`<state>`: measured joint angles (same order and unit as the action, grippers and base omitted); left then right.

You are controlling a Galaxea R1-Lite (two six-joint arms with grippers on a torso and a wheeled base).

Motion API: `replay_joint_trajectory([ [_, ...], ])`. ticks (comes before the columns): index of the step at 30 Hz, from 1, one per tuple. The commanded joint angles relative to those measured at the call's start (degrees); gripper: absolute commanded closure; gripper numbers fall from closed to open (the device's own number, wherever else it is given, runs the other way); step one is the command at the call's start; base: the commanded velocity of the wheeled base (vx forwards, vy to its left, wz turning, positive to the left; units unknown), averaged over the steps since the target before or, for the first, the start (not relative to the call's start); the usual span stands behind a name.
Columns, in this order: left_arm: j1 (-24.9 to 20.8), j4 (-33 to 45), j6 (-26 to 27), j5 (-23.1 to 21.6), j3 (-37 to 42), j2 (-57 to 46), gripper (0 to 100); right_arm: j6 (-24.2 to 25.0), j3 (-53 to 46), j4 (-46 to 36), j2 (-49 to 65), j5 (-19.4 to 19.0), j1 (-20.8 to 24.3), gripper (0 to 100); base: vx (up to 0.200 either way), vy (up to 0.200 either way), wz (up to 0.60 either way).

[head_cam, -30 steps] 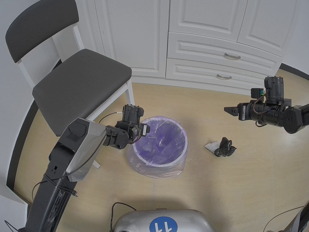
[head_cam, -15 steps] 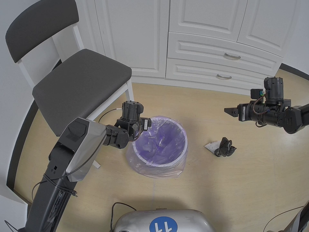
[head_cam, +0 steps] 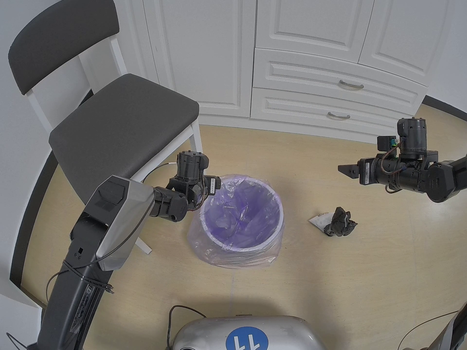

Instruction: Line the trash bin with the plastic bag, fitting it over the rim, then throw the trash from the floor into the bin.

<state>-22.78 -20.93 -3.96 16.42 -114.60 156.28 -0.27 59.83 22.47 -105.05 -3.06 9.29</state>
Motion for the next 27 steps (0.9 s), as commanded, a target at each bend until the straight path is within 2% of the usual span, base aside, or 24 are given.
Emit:
replay_joint_trajectory([
  [1,0.55,0.01,-0.08,0.01,0.01,0.43,0,-0.26,-0.07,0.03,-0.42,-0.02,0.03,0,0.0,0.0,0.0],
  [27,3.54,0.28,-0.34,-0.07,0.01,4.91,0,-1.14,-0.07,0.03,-1.21,-0.02,-0.32,0,0.0,0.0,0.0],
])
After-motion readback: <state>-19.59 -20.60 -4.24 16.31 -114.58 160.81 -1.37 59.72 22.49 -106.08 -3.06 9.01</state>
